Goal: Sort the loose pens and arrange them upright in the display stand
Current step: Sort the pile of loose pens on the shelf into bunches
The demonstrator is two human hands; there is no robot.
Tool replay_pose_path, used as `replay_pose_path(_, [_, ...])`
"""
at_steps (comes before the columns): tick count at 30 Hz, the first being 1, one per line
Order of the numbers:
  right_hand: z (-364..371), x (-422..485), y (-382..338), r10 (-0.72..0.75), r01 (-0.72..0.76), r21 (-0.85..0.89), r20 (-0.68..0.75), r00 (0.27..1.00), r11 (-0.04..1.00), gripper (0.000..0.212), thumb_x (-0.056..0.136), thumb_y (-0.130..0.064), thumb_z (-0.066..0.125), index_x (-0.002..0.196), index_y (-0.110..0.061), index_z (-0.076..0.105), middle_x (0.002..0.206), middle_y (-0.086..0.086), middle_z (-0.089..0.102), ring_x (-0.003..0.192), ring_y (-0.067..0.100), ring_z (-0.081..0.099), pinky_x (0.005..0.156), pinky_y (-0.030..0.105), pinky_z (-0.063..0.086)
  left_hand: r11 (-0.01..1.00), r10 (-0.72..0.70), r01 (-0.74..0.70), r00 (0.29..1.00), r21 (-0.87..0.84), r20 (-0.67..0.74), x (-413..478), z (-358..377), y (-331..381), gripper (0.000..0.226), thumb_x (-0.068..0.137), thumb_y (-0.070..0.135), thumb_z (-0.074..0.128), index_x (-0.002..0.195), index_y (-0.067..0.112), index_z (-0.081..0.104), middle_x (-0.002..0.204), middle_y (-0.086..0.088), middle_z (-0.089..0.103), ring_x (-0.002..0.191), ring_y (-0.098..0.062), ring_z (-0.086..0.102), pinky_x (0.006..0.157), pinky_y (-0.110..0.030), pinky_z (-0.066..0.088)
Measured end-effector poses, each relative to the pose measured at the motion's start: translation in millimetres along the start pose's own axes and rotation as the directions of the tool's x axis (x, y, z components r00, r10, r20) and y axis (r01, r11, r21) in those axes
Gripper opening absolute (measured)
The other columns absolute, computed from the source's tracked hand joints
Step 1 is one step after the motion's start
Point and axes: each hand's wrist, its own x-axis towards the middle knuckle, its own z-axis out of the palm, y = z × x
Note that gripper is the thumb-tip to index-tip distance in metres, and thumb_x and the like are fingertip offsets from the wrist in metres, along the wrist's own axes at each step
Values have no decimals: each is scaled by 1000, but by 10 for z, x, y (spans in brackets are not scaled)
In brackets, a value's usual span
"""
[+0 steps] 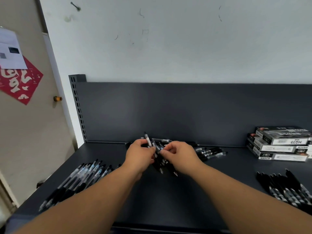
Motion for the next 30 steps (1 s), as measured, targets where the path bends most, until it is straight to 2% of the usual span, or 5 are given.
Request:
replay_pose_path(4, [73,222,71,11,-16,-368,-15,1000,930,15,89,-32,61,100,-22,62,96,-1,69,91,21,63,77,29,50,1000,-9,9,1000,10,30,107,-33,-8,27,90,11,64,115,16,57,93,-8,71,87,-24,71,75,-36,59])
replay_pose_path(7, [196,289,81,44,-36,-419,10,999,907,19,85,-20,60,104,-18,63,104,6,67,100,26,61,82,32,52,999,2,-4,999,40,43,159,-40,-62,20,90,11,64,106,21,56,92,-6,69,88,-22,70,74,-32,58])
replay_pose_path(16, [17,24,107,123,-121,29,-104,987,992,23,83,-27,70,106,-26,66,75,-13,62,79,9,63,75,25,52,1000,-27,24,992,19,126,218,216,-45,6,92,13,62,91,10,67,85,-8,68,75,-18,63,63,-26,53])
replay_pose_path(23, [-167,-50,363,116,-102,204,-57,992,974,17,82,-19,73,80,-32,62,86,-5,72,85,12,68,86,31,54,996,-82,75,971,40,224,212,579,55,12,94,15,59,83,12,64,95,-16,68,82,-23,62,69,-31,53])
replay_pose_path(30, [-747,3,922,190,-174,-465,-12,982,868,36,92,-19,56,128,-22,55,129,1,54,117,23,53,97,33,45,982,12,-62,963,176,270,236,898,163,9,92,21,62,90,14,67,86,-9,68,81,-26,68,82,-40,54])
